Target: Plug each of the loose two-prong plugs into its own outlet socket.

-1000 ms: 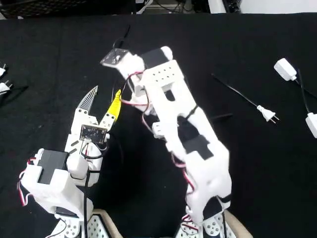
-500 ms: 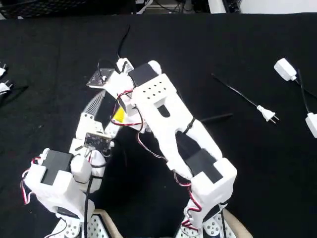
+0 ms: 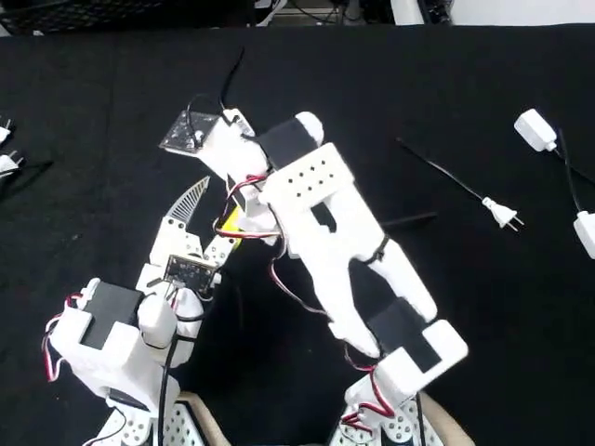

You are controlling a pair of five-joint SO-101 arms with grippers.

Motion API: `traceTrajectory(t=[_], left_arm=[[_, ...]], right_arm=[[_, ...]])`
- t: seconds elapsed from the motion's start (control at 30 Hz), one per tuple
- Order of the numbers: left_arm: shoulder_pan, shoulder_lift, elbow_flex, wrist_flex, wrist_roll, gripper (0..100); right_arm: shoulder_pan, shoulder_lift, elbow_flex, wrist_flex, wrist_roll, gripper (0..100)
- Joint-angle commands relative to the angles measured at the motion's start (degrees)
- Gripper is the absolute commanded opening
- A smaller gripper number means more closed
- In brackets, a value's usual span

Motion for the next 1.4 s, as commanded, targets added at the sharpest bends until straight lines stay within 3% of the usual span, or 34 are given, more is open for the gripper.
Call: traceTrajectory(t=[0.0,0.37,0.8,1.03,1.37], left_arm=[[1.27,-0.35,0.31,-1.67,0.26,24],[0.92,-0.35,0.31,-1.67,0.18,24],[0.84,-0.26,0.31,-0.26,0.18,24],[0.92,-0.26,0.31,-0.26,0.18,24],[0.84,-0.26,0.4,-0.26,0.18,24]], right_arm=[[-0.88,-3.56,-1.19,0.79,-1.58,1.2],[-3.34,-3.12,-0.66,0.53,-3.43,1.2],[-4.92,-3.21,5.23,-7.03,-2.99,1.6],[-4.84,-3.38,5.05,-6.59,-3.43,13.5],[-4.57,-3.56,5.14,-6.59,-3.43,13.1]])
